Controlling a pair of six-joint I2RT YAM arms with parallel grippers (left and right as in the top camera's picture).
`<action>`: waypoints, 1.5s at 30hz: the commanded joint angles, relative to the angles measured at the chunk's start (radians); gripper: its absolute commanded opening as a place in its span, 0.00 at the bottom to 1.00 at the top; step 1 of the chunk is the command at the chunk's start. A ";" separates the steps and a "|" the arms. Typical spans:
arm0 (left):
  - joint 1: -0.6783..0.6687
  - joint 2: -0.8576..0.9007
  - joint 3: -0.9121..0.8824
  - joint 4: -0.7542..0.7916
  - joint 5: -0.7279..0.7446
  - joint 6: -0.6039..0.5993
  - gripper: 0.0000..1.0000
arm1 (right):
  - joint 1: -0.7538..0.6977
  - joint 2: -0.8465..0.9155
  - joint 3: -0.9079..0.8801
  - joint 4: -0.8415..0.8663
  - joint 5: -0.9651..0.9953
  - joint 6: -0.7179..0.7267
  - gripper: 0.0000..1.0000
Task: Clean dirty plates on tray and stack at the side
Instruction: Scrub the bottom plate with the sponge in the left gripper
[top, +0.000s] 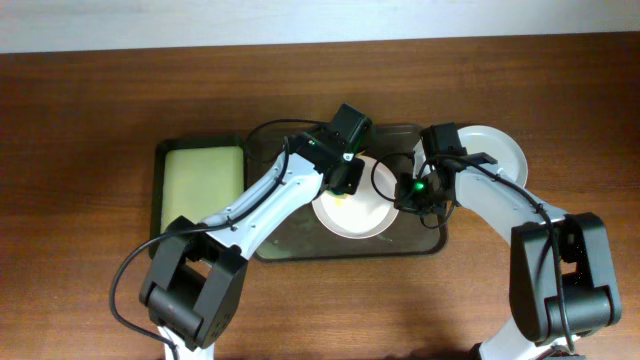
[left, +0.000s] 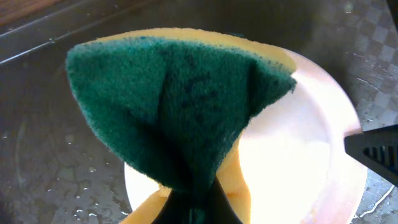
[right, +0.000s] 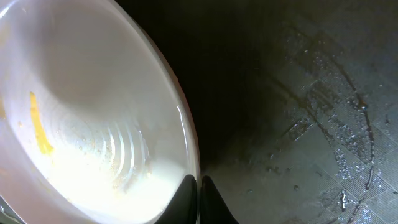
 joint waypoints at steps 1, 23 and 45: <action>0.000 0.019 0.005 -0.005 -0.029 -0.026 0.00 | 0.005 -0.005 -0.006 0.006 0.013 0.008 0.26; 0.043 0.152 0.005 -0.069 -0.010 -0.040 0.00 | 0.005 0.029 0.005 0.016 0.008 0.034 0.04; 0.161 0.217 0.127 -0.031 0.961 0.043 0.00 | 0.005 0.029 0.005 0.013 -0.004 0.034 0.04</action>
